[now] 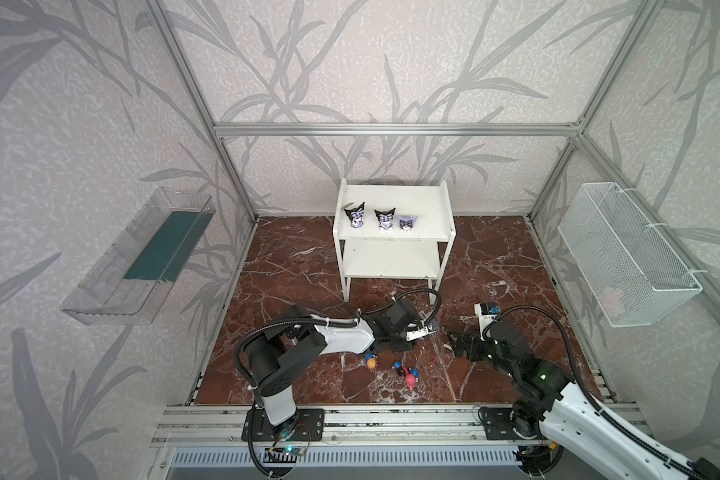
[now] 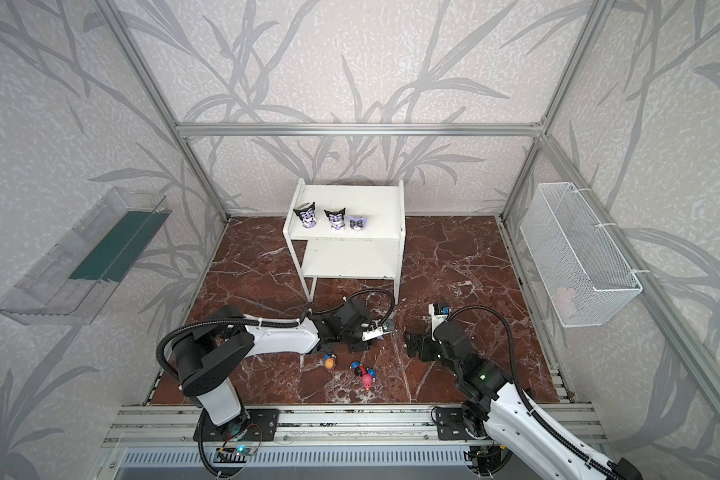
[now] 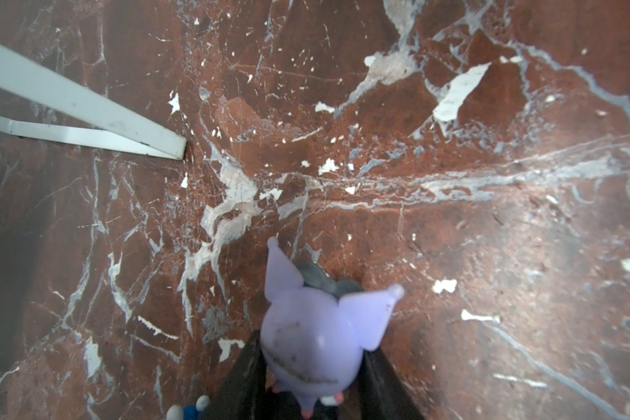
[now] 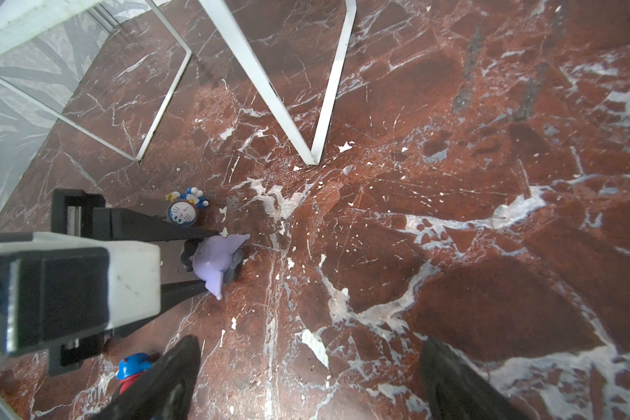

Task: Place and organize the plastic toys onto the shelf
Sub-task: 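Lift the Kuromi with the left gripper while the right gripper moves closer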

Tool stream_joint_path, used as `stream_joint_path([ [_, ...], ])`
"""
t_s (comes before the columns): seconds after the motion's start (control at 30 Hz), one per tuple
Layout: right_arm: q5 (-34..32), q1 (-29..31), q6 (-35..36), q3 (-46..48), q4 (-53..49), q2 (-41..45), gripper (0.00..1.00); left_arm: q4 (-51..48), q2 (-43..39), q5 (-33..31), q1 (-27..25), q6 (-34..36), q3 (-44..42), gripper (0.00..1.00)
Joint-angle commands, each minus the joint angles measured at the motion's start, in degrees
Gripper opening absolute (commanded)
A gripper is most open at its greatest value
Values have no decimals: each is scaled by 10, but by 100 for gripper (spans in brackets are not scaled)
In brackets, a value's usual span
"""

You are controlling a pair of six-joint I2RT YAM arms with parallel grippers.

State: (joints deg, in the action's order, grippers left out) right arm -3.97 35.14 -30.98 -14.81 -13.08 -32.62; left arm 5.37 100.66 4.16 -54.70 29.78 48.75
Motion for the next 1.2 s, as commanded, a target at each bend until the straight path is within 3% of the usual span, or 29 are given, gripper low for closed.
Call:
stream_joint_path([
  [0.0, 3, -3, 8, 9, 12, 11, 94, -46, -17, 19, 0, -13, -5, 33],
  [0.33, 50, -3, 24, 17, 39, 48, 94, -59, -145, 113, 0, -89, -60, 30],
  [0.57, 246, -4, 90, 54, 214, 69, 94, 7, -301, 219, 1, -197, -152, 34],
  [0.7, 349, -5, 142, 49, 269, 67, 93, -13, -410, 255, 1, -257, -183, 34],
  [0.8, 403, -5, 145, 37, 326, 46, 91, -40, -492, 253, -4, -288, -193, 33],
  [1.0, 486, -2, 144, -43, 305, -43, 91, -67, -600, 211, -6, -311, -197, 31],
  [1.1, 483, 25, 112, -46, 375, -68, 91, -61, -624, 202, -6, -313, -203, 31],
  [1.17, 457, 55, 124, -65, 359, -74, 91, -58, -629, 197, -6, -312, -206, 31],
])
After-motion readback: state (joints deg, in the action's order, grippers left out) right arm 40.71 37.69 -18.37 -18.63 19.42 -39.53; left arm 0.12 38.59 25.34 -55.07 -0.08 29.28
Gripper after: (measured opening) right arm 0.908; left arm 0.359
